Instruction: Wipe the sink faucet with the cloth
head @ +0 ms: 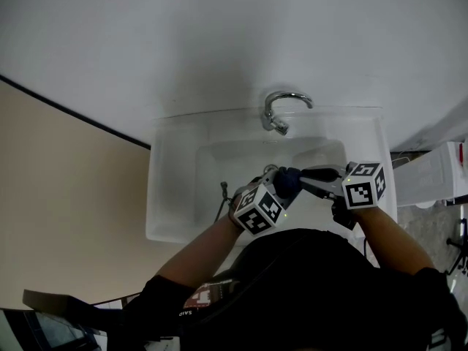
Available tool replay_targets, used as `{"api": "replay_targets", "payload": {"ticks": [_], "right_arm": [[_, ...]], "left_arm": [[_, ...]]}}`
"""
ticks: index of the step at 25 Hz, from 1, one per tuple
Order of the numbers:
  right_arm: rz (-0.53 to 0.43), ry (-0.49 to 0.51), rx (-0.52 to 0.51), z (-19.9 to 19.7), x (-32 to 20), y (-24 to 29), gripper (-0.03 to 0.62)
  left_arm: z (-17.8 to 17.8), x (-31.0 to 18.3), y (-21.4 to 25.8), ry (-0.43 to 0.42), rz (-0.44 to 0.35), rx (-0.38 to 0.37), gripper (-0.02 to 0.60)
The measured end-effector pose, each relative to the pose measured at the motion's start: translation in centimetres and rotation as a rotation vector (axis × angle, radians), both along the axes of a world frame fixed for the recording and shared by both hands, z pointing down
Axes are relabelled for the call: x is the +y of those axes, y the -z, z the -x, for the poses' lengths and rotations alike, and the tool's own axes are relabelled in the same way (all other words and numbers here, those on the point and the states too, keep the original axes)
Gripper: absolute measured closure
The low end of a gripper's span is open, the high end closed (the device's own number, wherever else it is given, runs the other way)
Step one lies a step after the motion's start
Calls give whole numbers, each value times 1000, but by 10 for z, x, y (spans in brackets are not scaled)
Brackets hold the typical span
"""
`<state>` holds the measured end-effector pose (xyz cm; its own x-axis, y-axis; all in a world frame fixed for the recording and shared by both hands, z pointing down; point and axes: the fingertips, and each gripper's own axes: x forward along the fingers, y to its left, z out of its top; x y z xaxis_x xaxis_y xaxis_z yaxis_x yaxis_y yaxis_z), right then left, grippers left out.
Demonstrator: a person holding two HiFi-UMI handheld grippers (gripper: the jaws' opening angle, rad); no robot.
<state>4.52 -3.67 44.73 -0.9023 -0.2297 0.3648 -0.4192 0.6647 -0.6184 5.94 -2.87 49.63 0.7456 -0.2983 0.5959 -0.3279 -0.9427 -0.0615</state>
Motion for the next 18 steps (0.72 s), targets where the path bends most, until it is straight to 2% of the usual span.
{"api": "replay_targets", "payload": {"ticks": [4,7,9,11,13,18], "right_arm": [[11,-19,23,-2,-2,-1,513],[26,-9,39,0,1,-3,519],[29,30,80,5,8,-9,523],[31,52,104,8,14,-15,525],[47,30,82,3,14,-18,525],[101,-31,-1,-7,9,-18,530]], "left_arm": [[-3,-7,15,70,-71,64,377],[-10,-6,24,86,-139,71,336],[-20,-3,28,42,-220,37,293],[-30,2,26,-39,-295,-22,281],[-34,3,20,-85,-280,-27,296],[-32,3,9,-77,-127,92,379]]}}
